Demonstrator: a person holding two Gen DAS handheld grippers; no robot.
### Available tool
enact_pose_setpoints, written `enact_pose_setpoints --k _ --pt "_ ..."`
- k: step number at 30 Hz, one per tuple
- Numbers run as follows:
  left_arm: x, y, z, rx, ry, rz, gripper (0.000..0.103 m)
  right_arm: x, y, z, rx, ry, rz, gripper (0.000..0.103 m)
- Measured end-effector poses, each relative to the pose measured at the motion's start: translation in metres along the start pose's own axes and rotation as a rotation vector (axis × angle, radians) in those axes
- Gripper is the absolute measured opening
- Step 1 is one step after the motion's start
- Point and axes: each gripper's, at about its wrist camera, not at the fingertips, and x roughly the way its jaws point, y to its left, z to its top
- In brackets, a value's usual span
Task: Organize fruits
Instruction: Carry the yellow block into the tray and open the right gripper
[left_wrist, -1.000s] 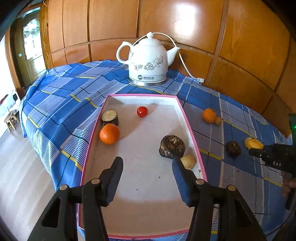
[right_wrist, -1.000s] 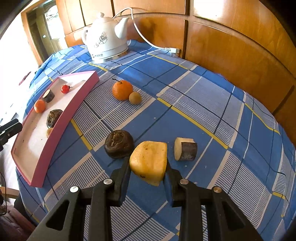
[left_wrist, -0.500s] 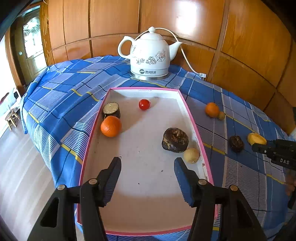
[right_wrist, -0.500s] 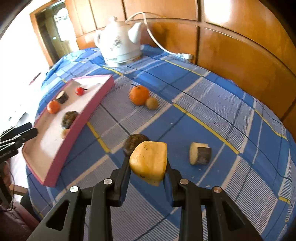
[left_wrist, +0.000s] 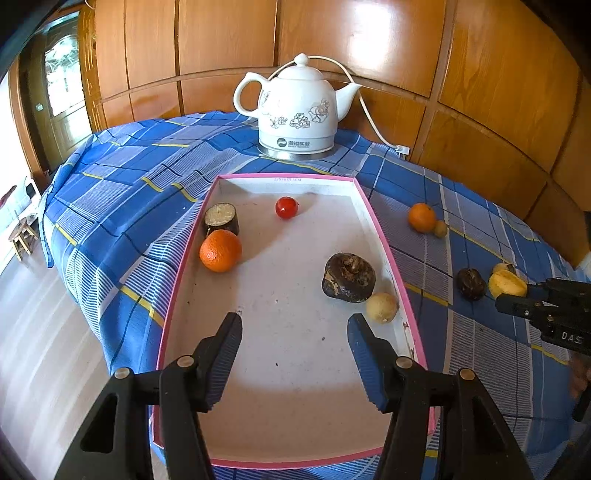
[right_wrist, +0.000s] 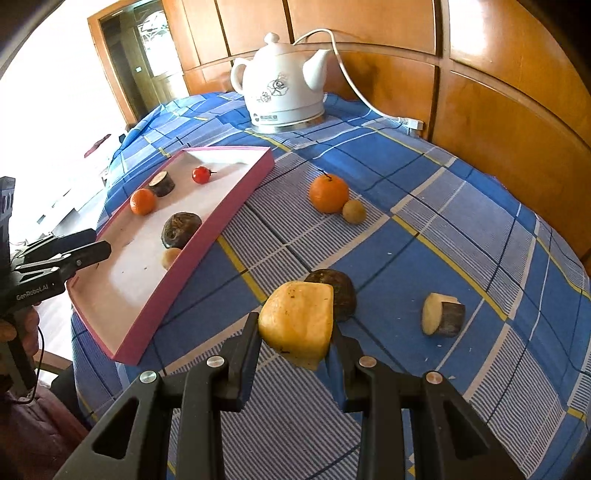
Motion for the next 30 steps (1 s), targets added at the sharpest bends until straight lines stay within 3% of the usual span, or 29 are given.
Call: enact_pose_setpoints --k 13,24,30 --pt "-0.001 0.011 -0.001 -0.016 -0.015 -0.005 0.060 0.000 0.025 0.013 0.013 0.000 0.048 0.033" --pt "-0.005 0.028 -0.004 -0.056 -0.024 -0.025 0.060 0.030 0.081 0.076 0.044 -0.055 0.117 0.033" --pt "-0.006 0.035 -0.007 -0.075 -0.019 -0.038 0.060 0.067 0.092 0.108 0.105 -0.029 0.127 0.034"
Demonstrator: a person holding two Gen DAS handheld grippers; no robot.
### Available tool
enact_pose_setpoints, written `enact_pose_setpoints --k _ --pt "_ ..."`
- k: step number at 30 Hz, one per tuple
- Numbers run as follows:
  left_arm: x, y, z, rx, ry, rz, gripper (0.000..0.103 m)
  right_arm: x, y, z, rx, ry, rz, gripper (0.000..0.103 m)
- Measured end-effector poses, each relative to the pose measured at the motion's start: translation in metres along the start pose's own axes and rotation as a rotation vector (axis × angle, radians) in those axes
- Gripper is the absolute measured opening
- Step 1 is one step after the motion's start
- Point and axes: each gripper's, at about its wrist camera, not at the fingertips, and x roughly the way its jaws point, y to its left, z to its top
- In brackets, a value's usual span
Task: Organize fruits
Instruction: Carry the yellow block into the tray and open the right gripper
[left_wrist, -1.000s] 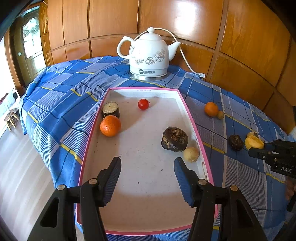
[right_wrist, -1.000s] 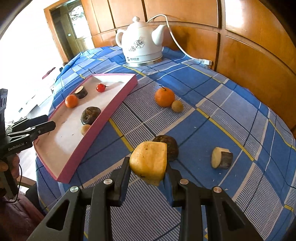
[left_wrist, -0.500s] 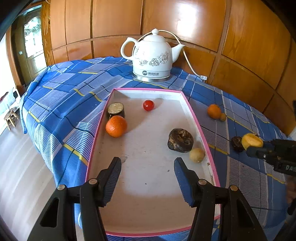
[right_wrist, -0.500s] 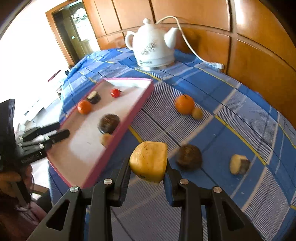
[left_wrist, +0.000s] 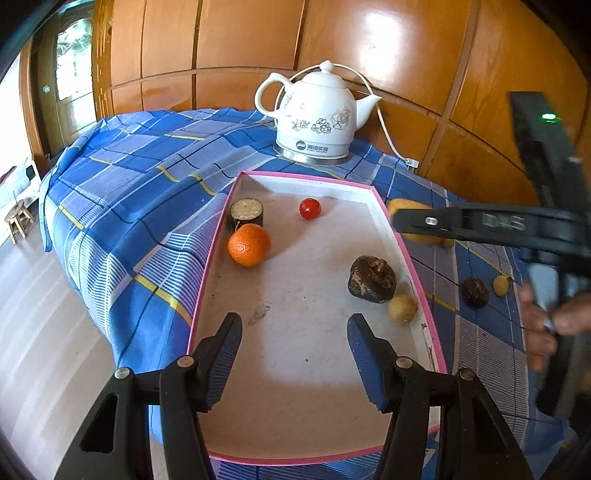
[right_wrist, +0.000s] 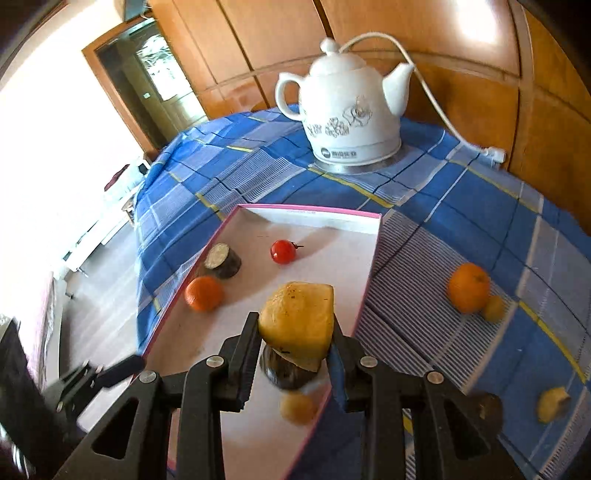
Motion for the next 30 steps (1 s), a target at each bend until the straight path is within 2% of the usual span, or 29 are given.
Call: enact_pose_setpoints --k 3,7,16,24,30 --pt "-0.001 0.004 -0.002 -0.008 0.002 -0.003 0.060 0.011 -0.002 0.003 0.018 0.012 -0.021 0.036" --pt "0.000 0.007 -0.001 -0.013 0.000 -0.005 0.060 0.006 -0.006 -0.003 0.024 0.007 -0.031 0.038" --pt "-0.002 0.000 0.000 0.004 -0.006 -0.011 0.060 -0.035 -0.015 -0.034 -0.019 -0.011 -0.060 0.039" --pt "-0.008 -0.005 0.002 0.021 -0.021 -0.004 0.060 -0.077 -0.038 -0.062 -0.076 -0.022 -0.163 0.039" --pt "-0.010 -0.014 0.002 0.047 -0.022 -0.004 0.060 -0.100 -0.064 -0.076 -0.066 -0.030 -0.228 0.039"
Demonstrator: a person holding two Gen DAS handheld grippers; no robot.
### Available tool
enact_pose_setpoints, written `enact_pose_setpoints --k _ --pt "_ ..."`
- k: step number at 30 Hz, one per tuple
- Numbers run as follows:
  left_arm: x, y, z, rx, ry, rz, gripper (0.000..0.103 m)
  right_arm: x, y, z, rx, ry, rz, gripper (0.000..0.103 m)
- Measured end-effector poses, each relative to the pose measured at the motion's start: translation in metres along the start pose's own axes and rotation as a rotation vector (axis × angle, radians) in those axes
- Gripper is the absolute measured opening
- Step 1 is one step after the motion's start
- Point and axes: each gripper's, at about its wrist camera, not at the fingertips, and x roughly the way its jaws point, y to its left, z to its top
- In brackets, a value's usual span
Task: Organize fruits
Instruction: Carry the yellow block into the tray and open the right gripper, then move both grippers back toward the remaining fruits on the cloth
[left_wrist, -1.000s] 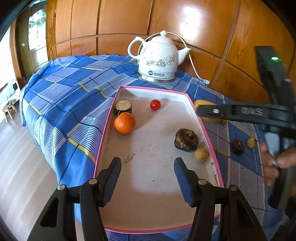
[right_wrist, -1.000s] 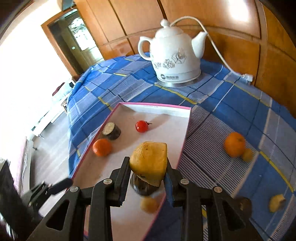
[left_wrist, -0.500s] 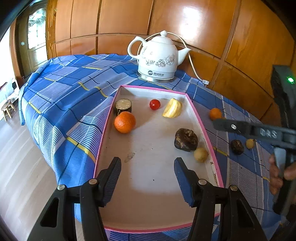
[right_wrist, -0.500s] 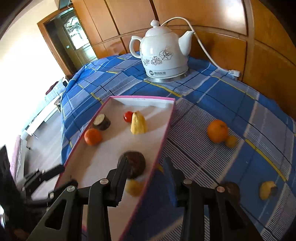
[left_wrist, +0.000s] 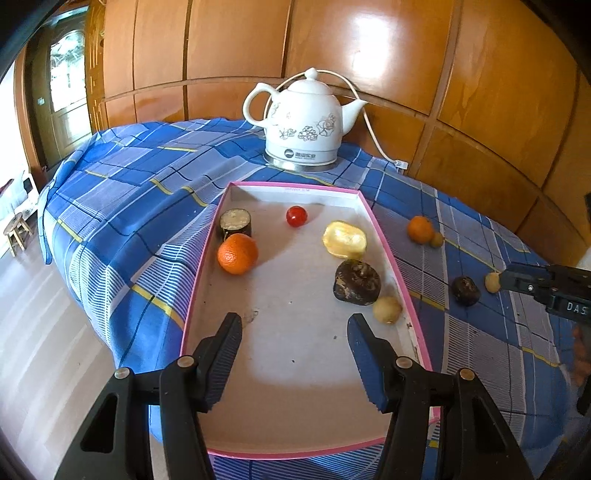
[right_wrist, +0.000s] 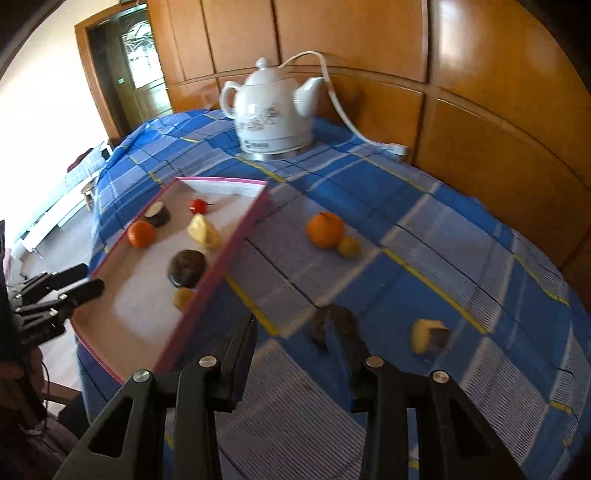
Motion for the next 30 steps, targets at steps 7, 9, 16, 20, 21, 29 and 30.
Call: enact_pose_setpoints --k 7,9,16,20,21,29,30 --pt "-0.001 -0.013 -0.001 0.036 0.004 -0.001 0.060 -0.012 -0.039 -0.014 0.049 -0.004 -0.060 0.039" --pt "-0.002 -0.016 -0.001 0.045 0.004 -0.001 0.060 -0.015 -0.052 -0.018 0.069 -0.009 -0.081 0.039" --pt "-0.001 -0.029 -0.002 0.078 0.010 0.005 0.060 -0.016 -0.093 -0.029 0.195 -0.028 -0.112 0.039" --pt "0.001 -0.034 -0.002 0.090 0.016 0.009 0.060 -0.010 -0.106 -0.033 0.249 0.000 -0.130 0.039" --pt "0.002 -0.035 -0.002 0.094 0.019 0.009 0.060 -0.008 -0.107 -0.033 0.254 0.005 -0.133 0.039" --pt "0.008 -0.044 -0.005 0.114 0.039 0.001 0.060 0.002 -0.115 -0.038 0.286 0.075 -0.192 0.039" --pt "0.009 -0.045 -0.005 0.117 0.042 -0.002 0.060 0.003 -0.116 -0.039 0.290 0.082 -0.197 0.039"
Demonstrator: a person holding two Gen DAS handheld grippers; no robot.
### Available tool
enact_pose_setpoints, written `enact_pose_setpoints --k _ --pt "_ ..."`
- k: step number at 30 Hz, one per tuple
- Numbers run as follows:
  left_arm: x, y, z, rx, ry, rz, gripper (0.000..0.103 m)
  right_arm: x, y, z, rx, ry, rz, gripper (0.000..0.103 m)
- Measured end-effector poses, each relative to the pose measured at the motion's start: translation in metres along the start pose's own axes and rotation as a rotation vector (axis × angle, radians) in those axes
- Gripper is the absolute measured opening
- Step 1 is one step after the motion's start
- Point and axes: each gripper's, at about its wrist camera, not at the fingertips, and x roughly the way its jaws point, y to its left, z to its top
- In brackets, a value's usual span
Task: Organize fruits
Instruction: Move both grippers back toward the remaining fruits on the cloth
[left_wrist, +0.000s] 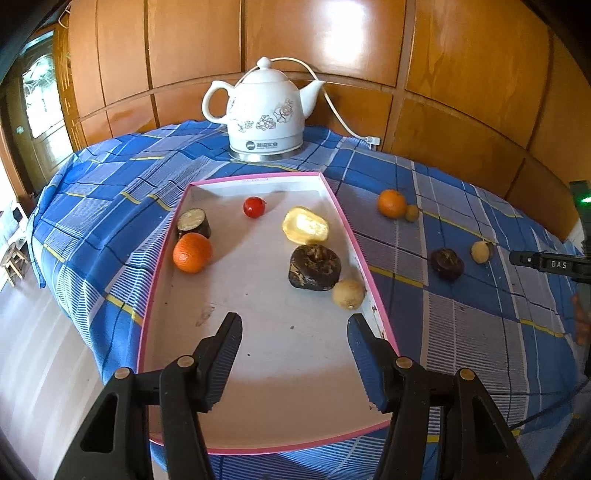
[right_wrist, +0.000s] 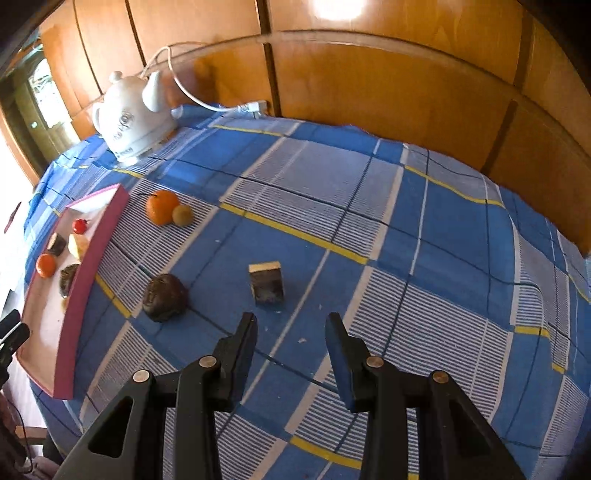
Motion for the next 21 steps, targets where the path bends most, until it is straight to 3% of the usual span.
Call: enact_pose_setpoints --k 8,21 --pt "0.004 -0.010 0.005 0.023 0.012 -0.021 0.060 0.005 -0.014 0.000 0.069 0.037 -0.008 0.039" --pt "0.017 -0.051 0.043 0.116 0.002 -0.088 0.060 -0.009 -0.010 0.006 0.063 -0.007 0.014 0.039"
